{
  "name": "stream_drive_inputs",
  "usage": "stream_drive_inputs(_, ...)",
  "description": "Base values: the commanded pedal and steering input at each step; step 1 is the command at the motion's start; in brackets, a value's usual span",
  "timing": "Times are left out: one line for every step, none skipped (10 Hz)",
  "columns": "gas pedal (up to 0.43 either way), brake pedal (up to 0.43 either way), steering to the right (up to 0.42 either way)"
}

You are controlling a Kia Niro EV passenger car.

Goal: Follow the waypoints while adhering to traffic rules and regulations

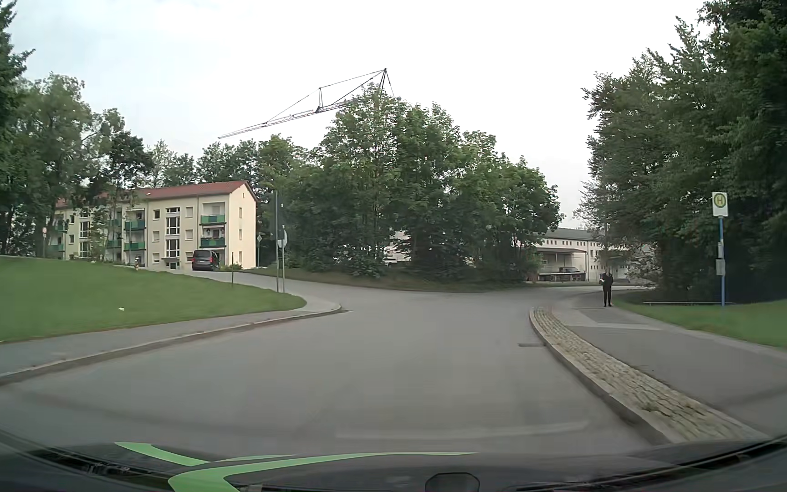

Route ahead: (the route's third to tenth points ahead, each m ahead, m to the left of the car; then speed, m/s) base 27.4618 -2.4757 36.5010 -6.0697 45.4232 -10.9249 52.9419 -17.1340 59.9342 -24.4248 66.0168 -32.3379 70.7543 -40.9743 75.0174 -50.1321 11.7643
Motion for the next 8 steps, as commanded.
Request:
stream_drive_inputs(0.059,0.0,0.048)
stream_drive_inputs(0.059,0.0,0.047)
stream_drive_inputs(0.059,0.0,0.047)
stream_drive_inputs(0.059,0.0,0.047)
stream_drive_inputs(0.059,0.0,0.048)
stream_drive_inputs(0.059,0.0,0.048)
stream_drive_inputs(0.059,0.0,0.049)
stream_drive_inputs(0.059,0.0,0.051)
